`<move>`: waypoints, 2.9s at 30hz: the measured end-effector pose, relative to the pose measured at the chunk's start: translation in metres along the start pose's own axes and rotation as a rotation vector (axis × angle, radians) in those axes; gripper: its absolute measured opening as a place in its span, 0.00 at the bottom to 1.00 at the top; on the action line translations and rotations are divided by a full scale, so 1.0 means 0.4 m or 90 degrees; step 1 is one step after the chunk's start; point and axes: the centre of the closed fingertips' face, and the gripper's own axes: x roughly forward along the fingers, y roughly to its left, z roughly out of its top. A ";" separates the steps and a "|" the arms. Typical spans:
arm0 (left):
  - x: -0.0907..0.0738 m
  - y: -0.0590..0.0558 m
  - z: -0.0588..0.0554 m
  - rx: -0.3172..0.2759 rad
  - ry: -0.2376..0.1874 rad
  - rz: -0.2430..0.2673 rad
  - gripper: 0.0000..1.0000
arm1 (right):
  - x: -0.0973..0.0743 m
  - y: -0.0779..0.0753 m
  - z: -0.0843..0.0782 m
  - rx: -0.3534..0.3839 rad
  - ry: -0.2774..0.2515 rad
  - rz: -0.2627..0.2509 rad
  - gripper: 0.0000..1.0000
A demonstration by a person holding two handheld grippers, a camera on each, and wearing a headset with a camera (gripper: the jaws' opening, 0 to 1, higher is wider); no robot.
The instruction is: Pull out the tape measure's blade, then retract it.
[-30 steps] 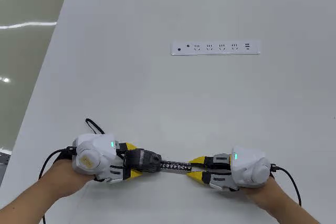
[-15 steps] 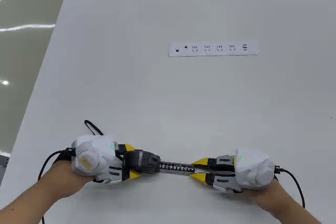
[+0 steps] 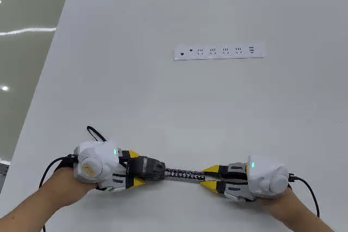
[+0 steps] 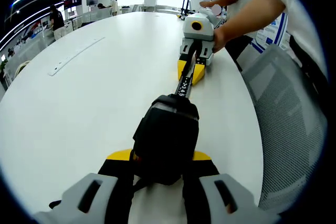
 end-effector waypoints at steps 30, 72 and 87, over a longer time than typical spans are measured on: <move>0.002 -0.002 0.001 -0.003 0.001 0.000 0.32 | -0.059 -0.008 -0.022 0.014 -0.007 -0.015 0.10; 0.003 -0.003 0.004 -0.001 0.002 0.000 0.32 | -0.136 -0.017 -0.046 0.037 -0.013 -0.031 0.09; 0.005 -0.005 0.004 -0.002 0.003 -0.001 0.32 | -0.161 -0.017 -0.052 0.045 -0.016 -0.035 0.09</move>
